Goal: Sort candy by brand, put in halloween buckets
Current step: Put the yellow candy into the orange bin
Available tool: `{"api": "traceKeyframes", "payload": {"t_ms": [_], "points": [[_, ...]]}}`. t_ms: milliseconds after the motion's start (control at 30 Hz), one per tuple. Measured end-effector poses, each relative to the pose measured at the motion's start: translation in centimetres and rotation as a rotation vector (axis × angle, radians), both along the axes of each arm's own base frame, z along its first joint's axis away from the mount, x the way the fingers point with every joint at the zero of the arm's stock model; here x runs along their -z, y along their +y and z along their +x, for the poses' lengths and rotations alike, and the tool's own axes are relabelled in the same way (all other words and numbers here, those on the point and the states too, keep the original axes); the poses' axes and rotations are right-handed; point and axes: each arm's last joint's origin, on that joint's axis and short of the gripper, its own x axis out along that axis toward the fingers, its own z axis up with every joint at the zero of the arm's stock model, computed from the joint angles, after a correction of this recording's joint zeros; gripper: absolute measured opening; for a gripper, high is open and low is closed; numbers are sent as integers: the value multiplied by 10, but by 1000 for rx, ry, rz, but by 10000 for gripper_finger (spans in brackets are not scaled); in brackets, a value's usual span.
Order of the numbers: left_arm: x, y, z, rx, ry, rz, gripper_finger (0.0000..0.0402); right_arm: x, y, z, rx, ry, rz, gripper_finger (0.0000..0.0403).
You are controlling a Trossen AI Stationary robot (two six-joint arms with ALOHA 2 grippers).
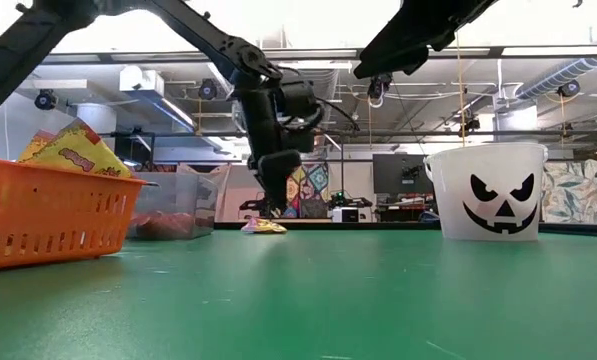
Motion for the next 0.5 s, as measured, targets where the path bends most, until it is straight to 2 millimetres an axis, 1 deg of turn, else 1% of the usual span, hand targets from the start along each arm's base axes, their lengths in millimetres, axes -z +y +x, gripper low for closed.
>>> {"api": "traceKeyframes", "payload": {"t_ms": [100, 267, 400, 500], "points": [[7, -1, -1, -23, 88, -51, 121, 0, 0, 0, -1, 0, -1, 210], [22, 8, 9, -88, 96, -74, 121, 0, 0, 0, -3, 1, -6, 210], [31, 14, 18, -106, 134, -38, 121, 0, 0, 0, -7, 1, -11, 210], [33, 18, 23, -124, 179, 18, 121, 0, 0, 0, -7, 2, -11, 210]]}}
